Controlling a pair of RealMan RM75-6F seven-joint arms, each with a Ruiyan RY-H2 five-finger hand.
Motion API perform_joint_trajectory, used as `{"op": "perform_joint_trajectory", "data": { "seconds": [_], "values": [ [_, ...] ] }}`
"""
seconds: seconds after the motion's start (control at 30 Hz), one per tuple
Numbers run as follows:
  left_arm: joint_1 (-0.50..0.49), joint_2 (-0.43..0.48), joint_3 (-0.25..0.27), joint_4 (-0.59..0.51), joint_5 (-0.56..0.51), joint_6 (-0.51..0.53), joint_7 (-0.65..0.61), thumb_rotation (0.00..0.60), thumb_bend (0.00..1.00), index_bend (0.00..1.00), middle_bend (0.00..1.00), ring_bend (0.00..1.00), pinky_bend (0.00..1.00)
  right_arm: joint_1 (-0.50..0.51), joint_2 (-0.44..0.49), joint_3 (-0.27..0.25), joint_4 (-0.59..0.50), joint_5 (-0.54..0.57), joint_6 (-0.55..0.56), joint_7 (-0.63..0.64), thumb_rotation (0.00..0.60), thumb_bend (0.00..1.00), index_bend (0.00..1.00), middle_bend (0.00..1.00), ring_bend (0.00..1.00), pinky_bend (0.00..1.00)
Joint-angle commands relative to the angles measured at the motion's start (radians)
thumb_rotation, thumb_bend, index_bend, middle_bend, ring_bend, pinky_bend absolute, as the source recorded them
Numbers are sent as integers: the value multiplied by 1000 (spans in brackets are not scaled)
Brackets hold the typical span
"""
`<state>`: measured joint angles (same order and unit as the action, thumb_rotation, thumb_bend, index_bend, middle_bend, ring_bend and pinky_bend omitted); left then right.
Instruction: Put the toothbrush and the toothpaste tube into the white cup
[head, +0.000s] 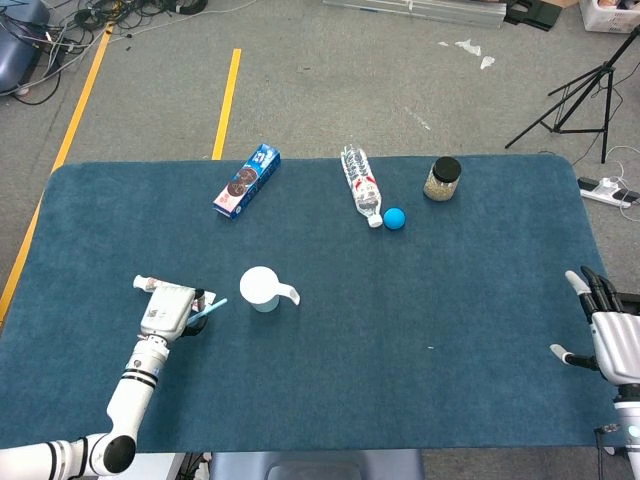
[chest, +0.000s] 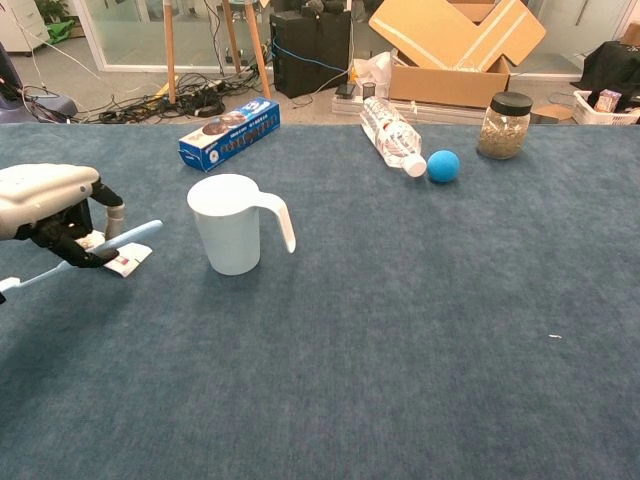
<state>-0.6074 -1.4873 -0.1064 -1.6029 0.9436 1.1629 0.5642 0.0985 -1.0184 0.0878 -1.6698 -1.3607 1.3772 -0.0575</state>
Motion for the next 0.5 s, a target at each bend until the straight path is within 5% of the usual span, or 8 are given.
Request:
{"op": "perform_joint_trajectory", "data": {
  "seconds": [0.03, 0.5],
  "values": [
    [14, 27, -4, -30, 17, 22, -7, 600, 594, 622, 1000, 1000, 1000, 0, 0, 0, 0, 0, 0, 0, 600, 0, 33, 33, 56, 501],
    [32, 180, -119, -246, 104, 125, -98, 600, 634, 623, 1000, 1000, 1000, 3, -3, -1, 1, -1, -4, -2, 600, 0, 33, 33, 56, 501]
  ]
}}
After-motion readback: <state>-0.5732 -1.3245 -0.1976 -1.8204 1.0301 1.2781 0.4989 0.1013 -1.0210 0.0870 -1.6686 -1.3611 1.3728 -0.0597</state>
